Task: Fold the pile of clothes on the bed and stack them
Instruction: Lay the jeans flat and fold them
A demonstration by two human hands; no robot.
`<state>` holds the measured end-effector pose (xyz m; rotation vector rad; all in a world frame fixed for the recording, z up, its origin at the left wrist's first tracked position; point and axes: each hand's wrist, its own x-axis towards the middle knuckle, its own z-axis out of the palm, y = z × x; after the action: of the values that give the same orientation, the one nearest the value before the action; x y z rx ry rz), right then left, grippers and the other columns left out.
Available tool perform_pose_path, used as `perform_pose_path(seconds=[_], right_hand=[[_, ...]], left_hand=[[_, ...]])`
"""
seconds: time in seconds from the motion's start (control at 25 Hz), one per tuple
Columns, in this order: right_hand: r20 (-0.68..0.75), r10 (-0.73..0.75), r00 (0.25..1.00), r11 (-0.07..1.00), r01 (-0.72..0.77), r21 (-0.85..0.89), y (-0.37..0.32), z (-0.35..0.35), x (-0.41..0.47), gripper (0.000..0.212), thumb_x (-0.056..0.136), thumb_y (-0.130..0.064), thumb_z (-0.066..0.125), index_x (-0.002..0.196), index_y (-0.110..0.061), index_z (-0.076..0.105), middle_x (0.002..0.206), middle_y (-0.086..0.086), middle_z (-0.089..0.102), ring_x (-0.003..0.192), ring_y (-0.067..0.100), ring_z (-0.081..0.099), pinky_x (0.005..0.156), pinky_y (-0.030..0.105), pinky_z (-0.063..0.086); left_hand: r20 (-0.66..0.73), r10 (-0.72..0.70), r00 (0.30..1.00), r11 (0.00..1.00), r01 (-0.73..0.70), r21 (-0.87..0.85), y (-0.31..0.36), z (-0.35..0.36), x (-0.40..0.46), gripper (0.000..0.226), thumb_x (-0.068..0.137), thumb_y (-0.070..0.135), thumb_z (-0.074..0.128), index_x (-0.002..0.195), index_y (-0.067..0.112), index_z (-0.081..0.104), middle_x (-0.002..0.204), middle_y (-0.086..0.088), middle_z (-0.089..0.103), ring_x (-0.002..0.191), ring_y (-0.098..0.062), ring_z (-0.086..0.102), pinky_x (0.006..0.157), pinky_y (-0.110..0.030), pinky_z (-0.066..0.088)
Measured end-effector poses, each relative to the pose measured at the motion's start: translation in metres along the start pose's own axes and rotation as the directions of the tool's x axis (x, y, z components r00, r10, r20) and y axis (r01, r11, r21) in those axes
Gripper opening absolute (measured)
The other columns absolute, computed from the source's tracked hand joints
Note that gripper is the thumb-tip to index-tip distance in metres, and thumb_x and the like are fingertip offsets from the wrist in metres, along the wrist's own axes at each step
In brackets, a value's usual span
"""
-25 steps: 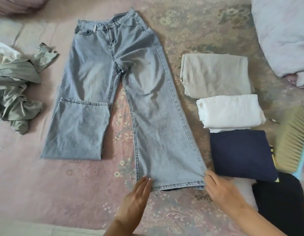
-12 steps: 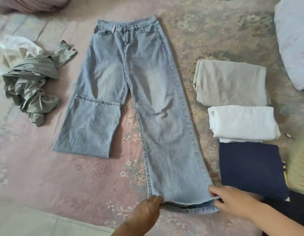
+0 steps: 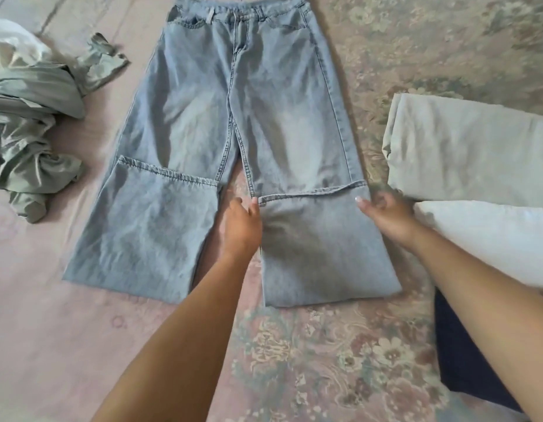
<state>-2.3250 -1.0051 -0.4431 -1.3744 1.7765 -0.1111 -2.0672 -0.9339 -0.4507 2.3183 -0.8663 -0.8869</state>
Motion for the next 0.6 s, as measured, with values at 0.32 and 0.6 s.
perform_pose_path(seconds=[0.32,0.6], right_hand=[[-0.225,-0.139,0.964,0.989,0.124,-0.078,-0.006,0.025,0.047,0.031,0.085,-0.034,0.068,0.109,-0.016,0.062,0.109,0.010,0.063,0.096,0.023,0.058,0.079,0.027,0.042],[-0.034,-0.237,0.971,0.951,0.225,-0.212,-0.027,0.017,0.078,0.013,0.087,-0.020,0.068,0.091,-0.011,0.058,0.094,0.007,0.053,0.090,0.022,0.050,0.070,0.025,0.029]], left_hand=[[0.119,0.260,0.958,0.941,-0.279,0.191,-0.008,0.022,0.022,0.037,0.091,0.032,0.061,0.124,0.016,0.059,0.110,-0.011,0.039,0.095,-0.024,0.046,0.084,-0.034,0.044],[0.172,0.178,0.969,0.984,-0.176,-0.024,0.015,0.015,0.055,0.016,0.093,0.021,0.061,0.090,0.006,0.060,0.087,-0.004,0.056,0.083,-0.019,0.051,0.064,-0.021,0.030]])
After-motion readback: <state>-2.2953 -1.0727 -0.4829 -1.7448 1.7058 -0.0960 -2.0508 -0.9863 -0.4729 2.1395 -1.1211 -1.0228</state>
